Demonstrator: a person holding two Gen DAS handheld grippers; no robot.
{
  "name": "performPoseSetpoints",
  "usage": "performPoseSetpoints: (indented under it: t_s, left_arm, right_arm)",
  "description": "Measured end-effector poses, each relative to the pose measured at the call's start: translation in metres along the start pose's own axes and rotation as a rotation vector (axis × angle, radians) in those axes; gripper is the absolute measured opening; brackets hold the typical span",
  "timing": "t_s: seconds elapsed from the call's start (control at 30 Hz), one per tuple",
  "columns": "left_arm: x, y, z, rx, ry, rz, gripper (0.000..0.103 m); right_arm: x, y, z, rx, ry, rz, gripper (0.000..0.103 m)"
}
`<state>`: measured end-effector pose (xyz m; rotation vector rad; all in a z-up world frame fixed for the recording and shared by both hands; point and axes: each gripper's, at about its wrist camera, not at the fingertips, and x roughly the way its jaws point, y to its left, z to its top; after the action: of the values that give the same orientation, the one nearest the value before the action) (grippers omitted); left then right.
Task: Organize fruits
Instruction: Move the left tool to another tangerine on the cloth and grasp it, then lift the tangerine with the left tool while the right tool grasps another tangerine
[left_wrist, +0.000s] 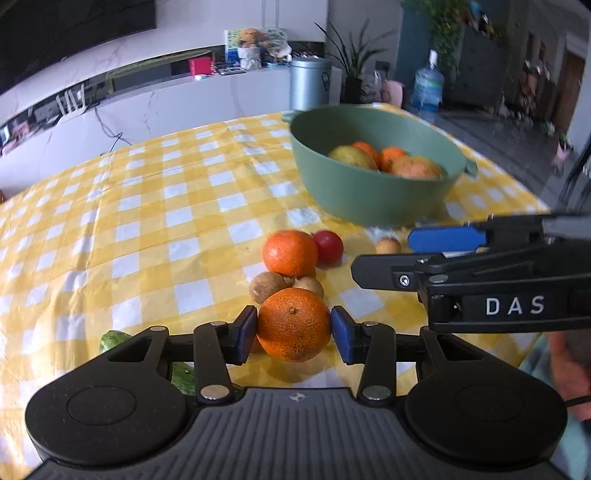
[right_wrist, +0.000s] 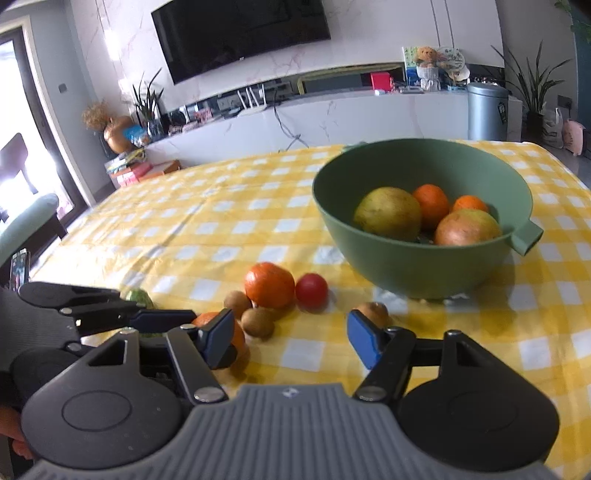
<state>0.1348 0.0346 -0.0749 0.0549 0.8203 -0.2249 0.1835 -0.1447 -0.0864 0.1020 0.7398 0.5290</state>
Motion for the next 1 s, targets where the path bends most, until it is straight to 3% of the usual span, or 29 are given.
performPoseSetpoints:
  t_s: [0.2,0.5,1.0]
  left_arm:
    - [-0.01,0.017,0.009,-0.062,-0.051,0.064,0.049]
    - [-0.01,0.044,0.015,-0.198,-0.102,0.148,0.049]
    - [0.003,0.054,0.012,-0.242,-0.074,0.146,0.049]
  right_arm:
    - [0.011,-0.006,0.006,0.08,-0.004,0.039,0.058]
    - [0.039,0.011,0.009,0.087,-0.002,0.05,0.051]
    - [0.062,0.012,0.011,0.148,-0.005,0.051,0.049]
